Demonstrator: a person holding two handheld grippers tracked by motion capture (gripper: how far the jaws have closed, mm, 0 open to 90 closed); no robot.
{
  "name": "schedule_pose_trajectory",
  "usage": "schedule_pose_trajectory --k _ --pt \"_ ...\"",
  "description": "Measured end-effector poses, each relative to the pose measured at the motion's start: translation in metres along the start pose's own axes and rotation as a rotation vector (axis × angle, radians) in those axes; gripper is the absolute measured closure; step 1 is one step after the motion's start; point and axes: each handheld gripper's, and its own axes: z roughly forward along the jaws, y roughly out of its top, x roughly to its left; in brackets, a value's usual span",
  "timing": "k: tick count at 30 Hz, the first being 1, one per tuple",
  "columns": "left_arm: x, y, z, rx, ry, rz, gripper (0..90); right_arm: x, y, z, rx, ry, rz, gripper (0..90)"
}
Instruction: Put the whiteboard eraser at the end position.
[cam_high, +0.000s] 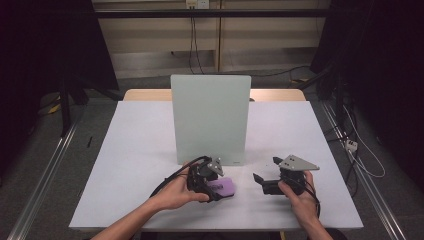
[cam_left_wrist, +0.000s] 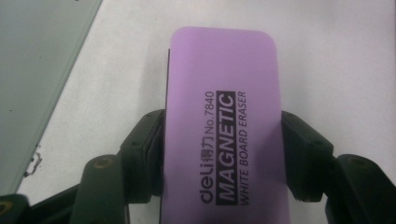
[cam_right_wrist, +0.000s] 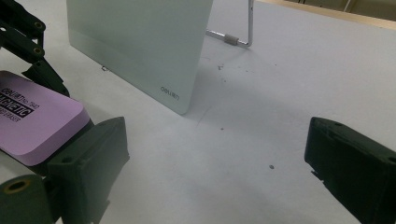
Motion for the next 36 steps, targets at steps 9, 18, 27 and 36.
schedule_pose_trajectory --k 9,18,27,36 --pt "-0.001 0.000 -0.004 -0.024 0.076 -0.001 25.9 0.000 0.001 0.002 0.003 0.003 -0.002 6.0" --pt "0.001 -0.001 -0.016 -0.128 0.099 -0.036 13.3 0.000 0.001 0.001 0.000 0.003 -0.004 5.9" --pt "0.005 -0.005 -0.027 -0.239 0.075 -0.070 8.1 0.000 0.001 0.001 0.001 0.004 -0.003 5.9" --pt "0.007 -0.009 -0.040 -0.257 0.159 -0.092 7.2 0.000 0.001 0.002 0.002 0.004 0.000 5.9"
